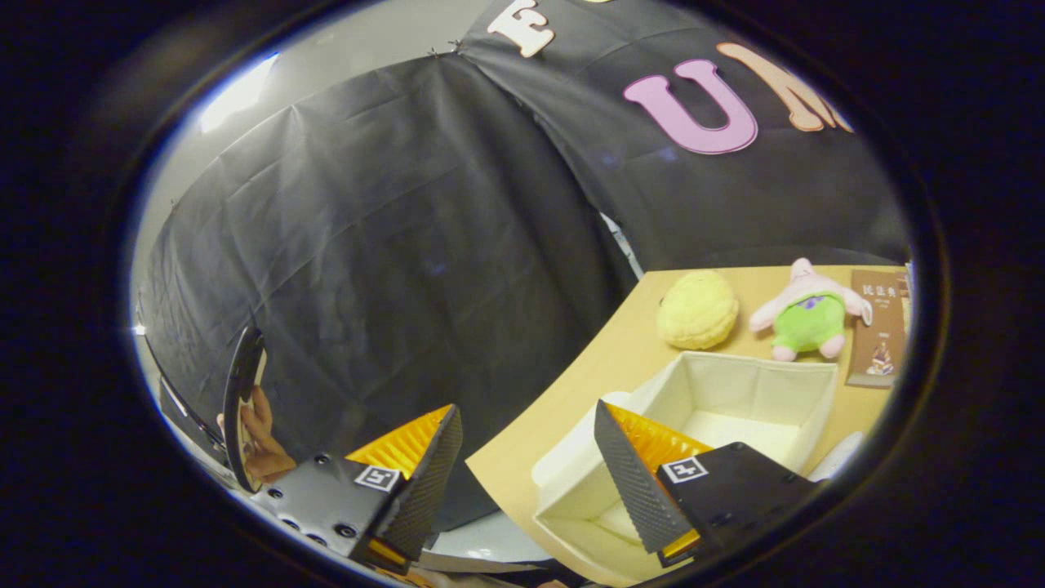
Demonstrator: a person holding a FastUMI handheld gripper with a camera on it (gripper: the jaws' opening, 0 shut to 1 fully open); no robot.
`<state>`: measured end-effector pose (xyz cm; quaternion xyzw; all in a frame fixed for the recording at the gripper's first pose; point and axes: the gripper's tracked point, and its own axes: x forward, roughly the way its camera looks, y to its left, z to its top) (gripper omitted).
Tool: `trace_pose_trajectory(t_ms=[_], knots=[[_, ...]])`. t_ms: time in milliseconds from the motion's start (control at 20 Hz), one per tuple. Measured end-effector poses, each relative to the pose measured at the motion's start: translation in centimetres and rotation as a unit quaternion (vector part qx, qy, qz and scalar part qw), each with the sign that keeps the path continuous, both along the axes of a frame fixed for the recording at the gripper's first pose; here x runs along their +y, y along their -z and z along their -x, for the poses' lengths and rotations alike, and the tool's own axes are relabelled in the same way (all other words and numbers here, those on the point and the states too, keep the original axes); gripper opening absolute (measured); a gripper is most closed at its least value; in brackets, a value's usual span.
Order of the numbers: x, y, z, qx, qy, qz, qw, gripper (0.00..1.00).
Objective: Open the storage box then place both shoes into the box .Put the left shoe in first, then the right shoe, with the right side of both shoes facing outward in a uniform manner.
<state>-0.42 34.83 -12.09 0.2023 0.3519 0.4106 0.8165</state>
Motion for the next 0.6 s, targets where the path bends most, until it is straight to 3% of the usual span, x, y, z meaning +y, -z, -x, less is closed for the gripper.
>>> trace_pose_trajectory(t_ms=[600], knots=[[-15.3,2.4,-2.6,-0.036,0.092,0.093,0.991,1.00]])
